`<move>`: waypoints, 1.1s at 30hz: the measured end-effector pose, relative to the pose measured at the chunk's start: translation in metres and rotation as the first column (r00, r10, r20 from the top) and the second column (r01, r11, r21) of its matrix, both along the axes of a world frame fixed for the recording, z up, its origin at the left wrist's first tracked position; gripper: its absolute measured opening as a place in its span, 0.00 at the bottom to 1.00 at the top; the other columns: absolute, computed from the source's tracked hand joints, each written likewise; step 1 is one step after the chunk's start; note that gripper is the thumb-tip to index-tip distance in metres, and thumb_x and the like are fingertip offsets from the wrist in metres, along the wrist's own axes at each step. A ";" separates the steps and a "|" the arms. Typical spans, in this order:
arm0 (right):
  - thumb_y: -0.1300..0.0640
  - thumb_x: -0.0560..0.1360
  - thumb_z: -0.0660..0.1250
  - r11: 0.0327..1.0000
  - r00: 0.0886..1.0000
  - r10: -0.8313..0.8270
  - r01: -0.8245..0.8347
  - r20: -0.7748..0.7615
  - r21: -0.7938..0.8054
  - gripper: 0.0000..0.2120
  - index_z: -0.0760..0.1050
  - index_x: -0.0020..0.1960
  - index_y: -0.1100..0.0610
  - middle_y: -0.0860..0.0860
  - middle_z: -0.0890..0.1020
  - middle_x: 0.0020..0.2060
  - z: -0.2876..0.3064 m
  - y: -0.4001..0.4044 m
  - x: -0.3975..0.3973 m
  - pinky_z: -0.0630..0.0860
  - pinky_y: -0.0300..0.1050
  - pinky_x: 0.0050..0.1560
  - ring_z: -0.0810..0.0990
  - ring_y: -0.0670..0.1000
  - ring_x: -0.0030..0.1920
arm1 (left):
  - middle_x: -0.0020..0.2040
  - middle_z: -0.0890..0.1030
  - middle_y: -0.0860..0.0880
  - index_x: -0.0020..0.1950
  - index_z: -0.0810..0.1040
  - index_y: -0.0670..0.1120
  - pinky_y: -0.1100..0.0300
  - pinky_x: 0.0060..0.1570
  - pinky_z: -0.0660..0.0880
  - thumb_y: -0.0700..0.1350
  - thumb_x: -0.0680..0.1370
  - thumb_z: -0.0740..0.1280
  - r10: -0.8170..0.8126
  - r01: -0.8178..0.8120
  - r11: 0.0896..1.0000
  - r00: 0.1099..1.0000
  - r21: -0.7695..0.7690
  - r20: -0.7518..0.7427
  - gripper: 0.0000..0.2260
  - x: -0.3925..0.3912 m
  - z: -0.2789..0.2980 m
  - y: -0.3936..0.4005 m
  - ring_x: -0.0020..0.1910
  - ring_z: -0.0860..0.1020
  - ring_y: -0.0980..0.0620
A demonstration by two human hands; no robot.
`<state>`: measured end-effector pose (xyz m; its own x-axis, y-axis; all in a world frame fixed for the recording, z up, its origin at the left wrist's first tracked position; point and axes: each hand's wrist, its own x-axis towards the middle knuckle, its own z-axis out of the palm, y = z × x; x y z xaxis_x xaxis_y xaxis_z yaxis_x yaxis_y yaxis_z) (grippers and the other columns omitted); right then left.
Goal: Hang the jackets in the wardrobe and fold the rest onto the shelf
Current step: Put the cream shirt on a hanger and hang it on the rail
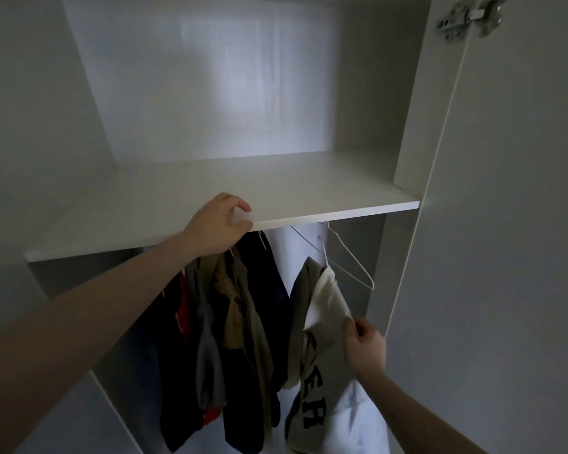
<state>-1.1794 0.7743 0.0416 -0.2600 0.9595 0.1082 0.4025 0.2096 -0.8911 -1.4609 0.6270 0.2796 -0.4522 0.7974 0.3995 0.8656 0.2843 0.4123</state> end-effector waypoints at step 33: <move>0.55 0.85 0.57 0.970 0.969 0.226 -0.233 -0.097 -0.074 0.18 0.69 0.38 0.59 0.53 0.74 0.32 0.045 0.097 -0.214 0.66 0.41 0.31 0.72 0.49 0.31 | 0.80 0.66 0.56 0.78 0.67 0.60 0.49 0.76 0.60 0.72 0.75 0.54 0.174 -0.175 0.944 0.984 -0.281 -0.027 0.34 -0.020 0.007 0.047 0.77 0.65 0.49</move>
<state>-1.3932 0.8713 0.0868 -0.4673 0.8819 0.0617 0.2726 0.2101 -0.9389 -1.4811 0.6738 0.2866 -0.5936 0.7863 0.1714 0.7929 0.5349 0.2918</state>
